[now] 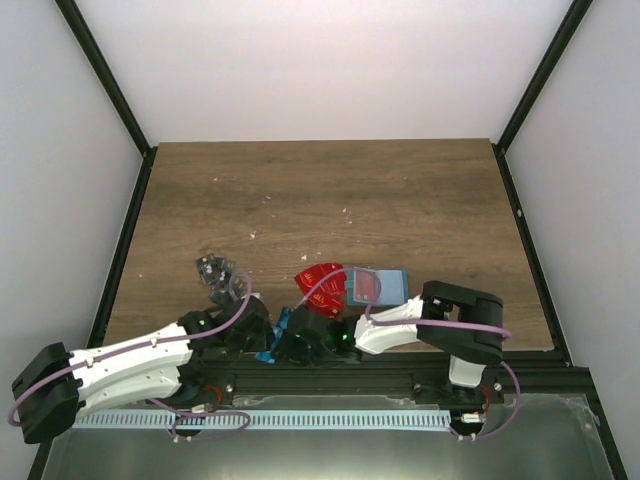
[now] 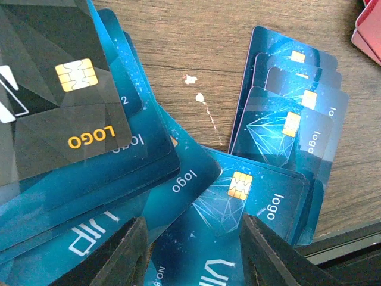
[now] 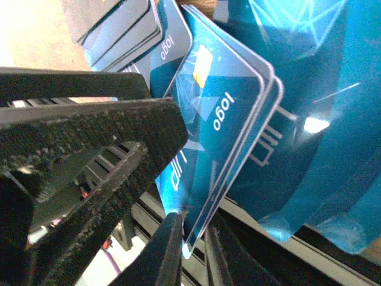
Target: Put the credit cards into the card holder
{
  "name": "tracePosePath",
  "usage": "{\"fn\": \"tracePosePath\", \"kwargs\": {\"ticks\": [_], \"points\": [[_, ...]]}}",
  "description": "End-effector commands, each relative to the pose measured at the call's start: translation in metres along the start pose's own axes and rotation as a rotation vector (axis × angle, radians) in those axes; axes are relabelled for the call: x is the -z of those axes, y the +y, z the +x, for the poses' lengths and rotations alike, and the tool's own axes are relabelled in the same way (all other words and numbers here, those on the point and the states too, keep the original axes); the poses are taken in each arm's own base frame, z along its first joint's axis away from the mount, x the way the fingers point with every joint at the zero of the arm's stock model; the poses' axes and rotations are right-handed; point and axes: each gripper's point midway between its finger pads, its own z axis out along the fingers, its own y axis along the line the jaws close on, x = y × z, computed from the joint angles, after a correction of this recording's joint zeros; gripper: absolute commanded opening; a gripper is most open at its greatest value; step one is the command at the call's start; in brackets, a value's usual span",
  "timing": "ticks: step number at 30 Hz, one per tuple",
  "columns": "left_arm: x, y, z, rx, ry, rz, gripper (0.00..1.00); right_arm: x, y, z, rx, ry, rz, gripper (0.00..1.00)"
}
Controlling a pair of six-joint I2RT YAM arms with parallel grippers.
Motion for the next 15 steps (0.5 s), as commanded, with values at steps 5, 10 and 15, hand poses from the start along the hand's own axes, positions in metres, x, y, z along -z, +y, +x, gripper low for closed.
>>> {"fn": "tracePosePath", "kwargs": {"ticks": [5, 10, 15], "points": [[0.012, -0.014, -0.009, -0.027, -0.036, 0.055, 0.45, 0.014, 0.01, -0.021, 0.009, -0.081, -0.036, 0.01], [0.039, -0.045, -0.032, -0.034, -0.14, 0.194, 0.48, 0.053, 0.017, -0.038, 0.094, -0.157, -0.049, 0.01], [0.062, -0.074, -0.05, -0.056, -0.229, 0.333, 0.56, 0.102, 0.028, -0.055, 0.239, -0.248, -0.137, 0.01]]}}
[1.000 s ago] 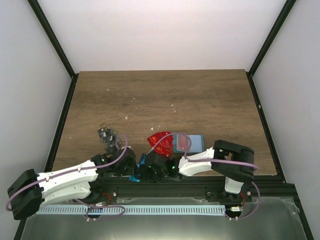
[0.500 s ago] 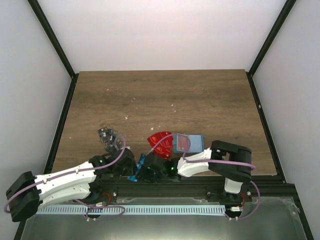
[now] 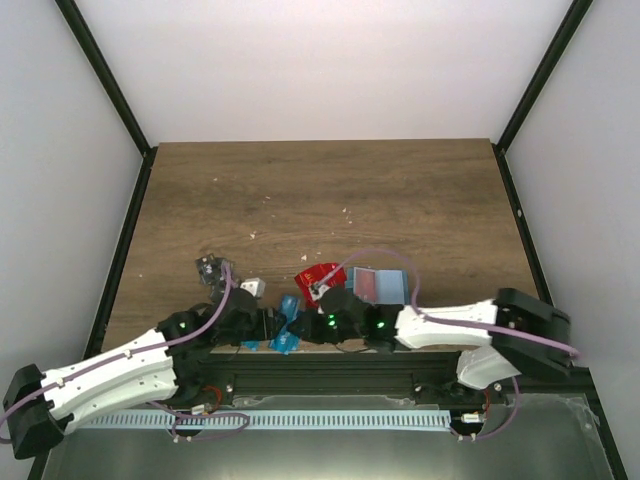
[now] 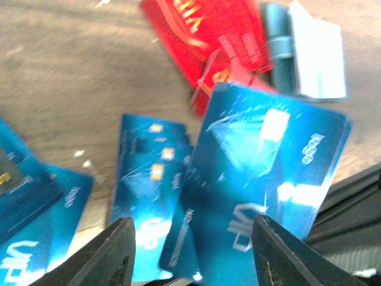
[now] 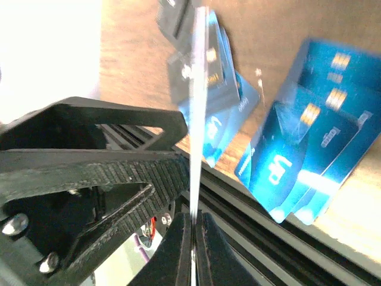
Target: Put the credit cards into the card holder
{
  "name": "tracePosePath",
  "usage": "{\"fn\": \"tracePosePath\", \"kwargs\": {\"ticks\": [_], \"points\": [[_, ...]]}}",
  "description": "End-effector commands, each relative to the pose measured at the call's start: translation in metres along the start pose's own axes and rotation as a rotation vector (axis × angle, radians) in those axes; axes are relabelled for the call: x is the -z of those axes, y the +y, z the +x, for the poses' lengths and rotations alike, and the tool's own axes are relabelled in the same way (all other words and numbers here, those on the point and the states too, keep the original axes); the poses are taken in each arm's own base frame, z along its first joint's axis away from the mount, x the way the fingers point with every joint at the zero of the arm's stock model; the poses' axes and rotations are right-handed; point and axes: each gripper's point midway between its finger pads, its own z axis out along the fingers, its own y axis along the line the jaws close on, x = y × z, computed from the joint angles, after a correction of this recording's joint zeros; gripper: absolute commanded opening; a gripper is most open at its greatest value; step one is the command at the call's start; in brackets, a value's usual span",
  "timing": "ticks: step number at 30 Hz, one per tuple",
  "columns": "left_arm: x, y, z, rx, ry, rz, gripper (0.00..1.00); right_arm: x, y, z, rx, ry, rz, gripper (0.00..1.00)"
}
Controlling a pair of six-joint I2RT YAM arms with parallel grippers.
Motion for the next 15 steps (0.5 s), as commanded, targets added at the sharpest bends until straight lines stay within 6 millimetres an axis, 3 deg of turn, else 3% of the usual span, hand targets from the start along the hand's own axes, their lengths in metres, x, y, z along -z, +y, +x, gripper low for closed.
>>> {"fn": "tracePosePath", "kwargs": {"ticks": [1, 8, 15], "points": [[0.016, -0.041, -0.024, -0.036, -0.092, 0.166, 0.57, 0.039, 0.009, -0.027, 0.179, -0.115, -0.055, 0.01], [0.048, -0.093, -0.05, -0.081, -0.217, 0.417, 0.58, 0.1, 0.026, -0.058, 0.346, -0.26, -0.163, 0.01], [0.073, -0.12, -0.065, -0.161, -0.305, 0.531, 0.63, 0.133, 0.057, -0.054, 0.501, -0.284, -0.302, 0.01]]}}
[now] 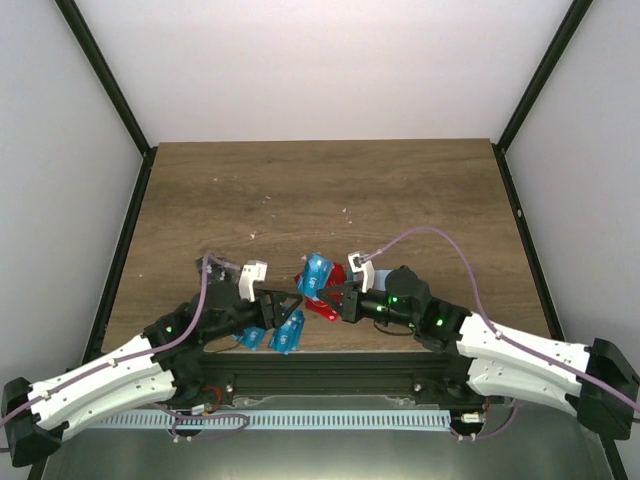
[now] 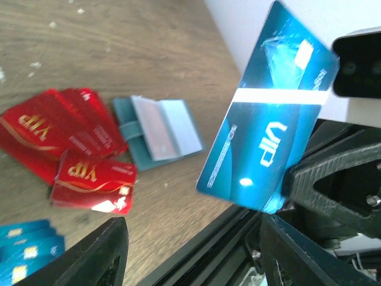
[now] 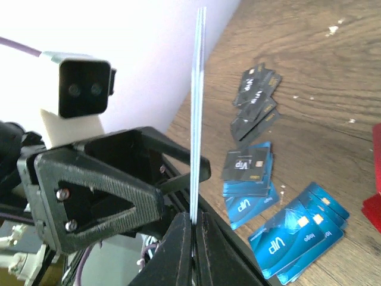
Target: Put the credit cards into the card holder
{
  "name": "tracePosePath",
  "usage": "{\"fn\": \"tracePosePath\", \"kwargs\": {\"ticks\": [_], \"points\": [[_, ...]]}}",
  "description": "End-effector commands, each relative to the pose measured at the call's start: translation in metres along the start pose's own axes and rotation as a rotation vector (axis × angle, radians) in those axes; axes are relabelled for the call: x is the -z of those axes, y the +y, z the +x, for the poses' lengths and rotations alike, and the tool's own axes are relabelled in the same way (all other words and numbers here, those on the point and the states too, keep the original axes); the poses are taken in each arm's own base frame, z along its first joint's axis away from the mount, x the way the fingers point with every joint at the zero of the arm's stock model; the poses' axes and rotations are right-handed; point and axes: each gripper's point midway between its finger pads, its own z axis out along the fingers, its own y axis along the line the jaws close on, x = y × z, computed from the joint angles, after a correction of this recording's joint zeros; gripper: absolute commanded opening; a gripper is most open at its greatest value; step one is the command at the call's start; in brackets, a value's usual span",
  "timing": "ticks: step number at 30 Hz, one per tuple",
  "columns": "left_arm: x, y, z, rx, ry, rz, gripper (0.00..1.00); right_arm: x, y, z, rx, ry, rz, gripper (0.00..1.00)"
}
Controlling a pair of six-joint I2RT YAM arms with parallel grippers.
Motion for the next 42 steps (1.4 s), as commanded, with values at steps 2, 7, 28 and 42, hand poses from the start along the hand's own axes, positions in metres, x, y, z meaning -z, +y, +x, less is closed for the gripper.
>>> {"fn": "tracePosePath", "kwargs": {"ticks": [2, 7, 28, 42], "points": [[0.009, -0.047, -0.027, -0.091, -0.085, 0.177, 0.64, 0.012, 0.028, -0.001, 0.146, 0.017, -0.126, 0.01], [0.007, -0.059, -0.027, -0.119, -0.083, 0.238, 0.49, 0.016, 0.042, 0.004, 0.172, 0.053, -0.194, 0.01], [-0.006, -0.01, -0.036, -0.214, -0.089, -0.082, 0.17, 0.031, 0.055, -0.01, 0.184, -0.01, -0.23, 0.27], [-0.041, 0.021, 0.004, -0.216, 0.102, -0.175, 0.46, 0.051, -0.119, 0.016, -0.142, 0.038, 0.725, 0.44]]}}
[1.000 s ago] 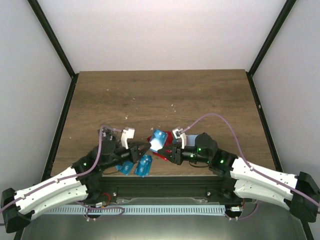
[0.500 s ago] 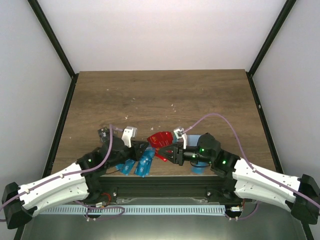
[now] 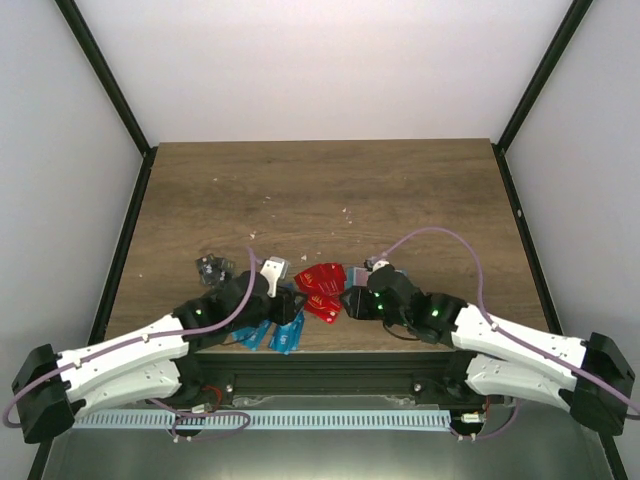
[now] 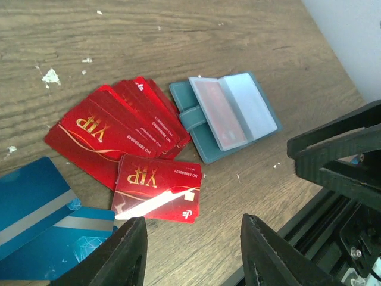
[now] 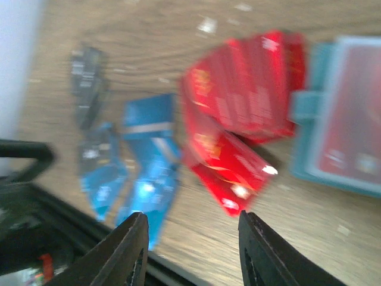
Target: Put the credit cards into the card holder
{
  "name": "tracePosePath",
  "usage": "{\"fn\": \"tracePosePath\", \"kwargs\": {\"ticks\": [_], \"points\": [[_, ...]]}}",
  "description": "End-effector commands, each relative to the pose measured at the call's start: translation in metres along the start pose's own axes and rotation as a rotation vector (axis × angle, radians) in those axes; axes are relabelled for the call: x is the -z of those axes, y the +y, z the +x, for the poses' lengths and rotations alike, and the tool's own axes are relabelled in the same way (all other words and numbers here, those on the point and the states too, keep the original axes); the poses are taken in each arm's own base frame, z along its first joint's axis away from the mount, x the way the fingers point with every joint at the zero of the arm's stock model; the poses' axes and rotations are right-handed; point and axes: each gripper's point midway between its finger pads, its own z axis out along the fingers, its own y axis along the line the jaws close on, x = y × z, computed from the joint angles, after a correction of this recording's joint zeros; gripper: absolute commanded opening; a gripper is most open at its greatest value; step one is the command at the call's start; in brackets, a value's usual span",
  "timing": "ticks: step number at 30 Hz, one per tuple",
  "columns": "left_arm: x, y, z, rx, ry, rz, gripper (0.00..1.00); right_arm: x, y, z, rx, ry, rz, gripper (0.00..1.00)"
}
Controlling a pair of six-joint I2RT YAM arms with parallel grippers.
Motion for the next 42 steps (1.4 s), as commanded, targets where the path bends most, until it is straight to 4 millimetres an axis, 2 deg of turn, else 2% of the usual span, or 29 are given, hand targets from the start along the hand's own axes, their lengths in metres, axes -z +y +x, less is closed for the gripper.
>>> {"fn": "tracePosePath", "kwargs": {"ticks": [1, 6, 10, 14, 18, 26, 28, 30, 35, 42], "points": [[-0.005, -0.004, 0.004, -0.015, 0.032, 0.013, 0.47, 0.011, -0.051, 0.005, -0.09, 0.011, 0.291, 0.45], [-0.006, 0.0, 0.003, -0.034, 0.051, -0.025, 0.55, 0.018, -0.061, 0.009, -0.121, 0.022, 0.345, 0.49], [-0.006, 0.025, 0.01, -0.005, 0.088, -0.174, 0.63, 0.015, -0.047, 0.011, -0.097, 0.057, 0.284, 0.54], [-0.008, 0.056, 0.017, 0.013, 0.12, -0.336, 0.71, -0.008, -0.019, 0.019, -0.056, 0.126, 0.134, 0.56], [-0.011, 0.085, 0.024, 0.094, 0.175, -0.415, 0.71, -0.029, 0.003, 0.021, -0.058, 0.147, 0.025, 0.56], [-0.005, 0.099, 0.042, 0.317, 0.174, -0.415, 0.75, -0.077, 0.052, -0.003, 0.045, 0.145, -0.106, 0.54], [-0.004, 0.101, 0.045, 0.355, 0.16, -0.399, 0.76, -0.09, 0.058, -0.009, 0.056, 0.157, -0.141, 0.52], [-0.003, 0.106, 0.048, 0.392, 0.149, -0.391, 0.75, -0.104, 0.062, -0.016, 0.063, 0.17, -0.173, 0.5], [-0.004, 0.113, 0.046, 0.44, 0.121, -0.362, 0.76, -0.14, 0.05, -0.019, 0.079, 0.231, -0.141, 0.47], [-0.011, 0.123, 0.03, 0.409, 0.096, -0.335, 0.77, -0.17, 0.041, -0.011, 0.071, 0.307, -0.109, 0.47]]}}
